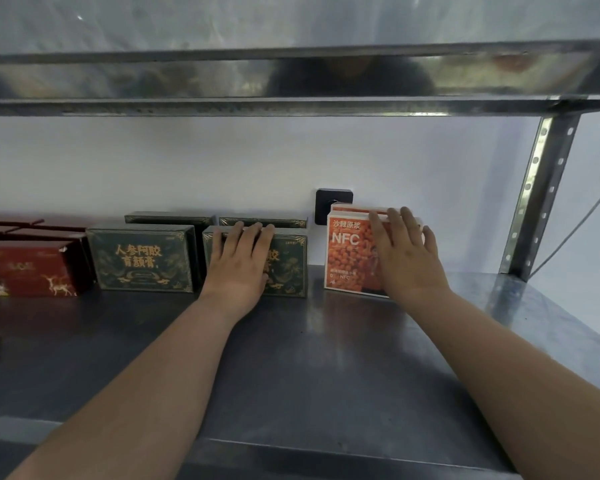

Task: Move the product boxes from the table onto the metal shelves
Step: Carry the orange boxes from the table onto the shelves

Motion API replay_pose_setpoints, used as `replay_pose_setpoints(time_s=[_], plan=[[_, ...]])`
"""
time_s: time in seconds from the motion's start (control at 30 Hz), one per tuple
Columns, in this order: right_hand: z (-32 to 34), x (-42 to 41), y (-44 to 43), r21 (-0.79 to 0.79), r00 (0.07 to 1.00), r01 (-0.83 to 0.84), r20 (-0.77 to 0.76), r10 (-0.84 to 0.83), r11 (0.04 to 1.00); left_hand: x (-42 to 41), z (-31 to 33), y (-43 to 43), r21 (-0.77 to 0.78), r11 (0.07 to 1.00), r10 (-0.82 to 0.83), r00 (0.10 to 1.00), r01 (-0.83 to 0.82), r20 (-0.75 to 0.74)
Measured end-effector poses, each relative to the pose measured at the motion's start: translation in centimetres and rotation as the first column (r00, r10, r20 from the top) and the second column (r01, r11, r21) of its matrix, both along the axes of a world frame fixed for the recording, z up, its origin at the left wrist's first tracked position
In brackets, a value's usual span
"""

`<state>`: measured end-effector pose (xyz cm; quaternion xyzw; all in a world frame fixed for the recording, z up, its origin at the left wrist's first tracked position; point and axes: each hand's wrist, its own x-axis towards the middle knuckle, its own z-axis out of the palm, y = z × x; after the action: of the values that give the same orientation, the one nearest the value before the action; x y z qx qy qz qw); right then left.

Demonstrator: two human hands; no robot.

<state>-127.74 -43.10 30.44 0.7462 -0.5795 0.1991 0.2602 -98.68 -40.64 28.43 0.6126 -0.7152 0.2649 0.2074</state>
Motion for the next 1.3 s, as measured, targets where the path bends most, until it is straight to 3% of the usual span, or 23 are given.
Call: replay_pose_setpoints(time_s=[0.37, 0.53, 0.63, 0.7, 0.77, 0.87, 0.93, 1.07, 1.17, 1.3], plan=[[0.6, -0.5, 0.6, 0.024, 0.994, -0.091, 0.058, 0.089, 0.996, -0.3, -0.5, 0.9, -0.009, 0.999, -0.044, 0.994, 0.043, -0.101], [0.1, -0.6, 0.5, -0.034, 0.988, -0.133, 0.069, 0.135, 0.990, -0.1, -0.7, 1.7, -0.187, 0.979, -0.094, 0.992, 0.078, -0.082], [0.2, -0.8, 1.3, -0.161, 0.961, -0.274, 0.002, 0.278, 0.948, -0.9, -0.4, 2.3, -0.259, 0.960, -0.131, 0.989, 0.110, -0.065], [0.3, -0.4, 2.4, -0.240, 0.914, -0.404, -0.068, 0.400, 0.883, -2.1, 0.1, 3.2, -0.163, 0.976, -0.163, 0.978, 0.141, -0.133], [0.2, 0.5, 4.4, -0.186, 0.886, -0.464, -0.084, 0.456, 0.866, -3.4, 0.5, 4.6, 0.069, 0.984, -0.146, 0.961, 0.167, -0.235], [-1.1, 1.5, 7.7, 0.148, 0.926, -0.376, 0.015, 0.378, 0.915, -4.6, 0.1, 6.7, 0.441, 0.884, -0.060, 0.972, 0.157, -0.226], [-2.4, 1.7, 9.8, 0.350, 0.955, -0.284, 0.019, 0.297, 0.893, -4.7, -0.5, 8.2, 0.562, 0.810, -0.080, 0.980, 0.170, -0.181], [-3.7, 1.5, 14.6, 0.500, 0.966, -0.256, 0.166, 0.198, 0.828, -5.1, -1.2, 11.7, 0.648, 0.718, -0.183, 0.967, 0.255, -0.178], [-4.1, 1.8, 18.5, 0.454, 0.976, -0.175, 0.198, 0.093, 0.874, -5.4, -1.8, 14.2, 0.687, 0.661, -0.290, 0.947, 0.301, -0.137], [-6.5, 2.9, 23.9, 0.351, 0.979, -0.034, 0.200, -0.040, 0.936, -5.4, -2.7, 16.5, 0.630, 0.699, -0.420, 0.907, 0.339, -0.023]])
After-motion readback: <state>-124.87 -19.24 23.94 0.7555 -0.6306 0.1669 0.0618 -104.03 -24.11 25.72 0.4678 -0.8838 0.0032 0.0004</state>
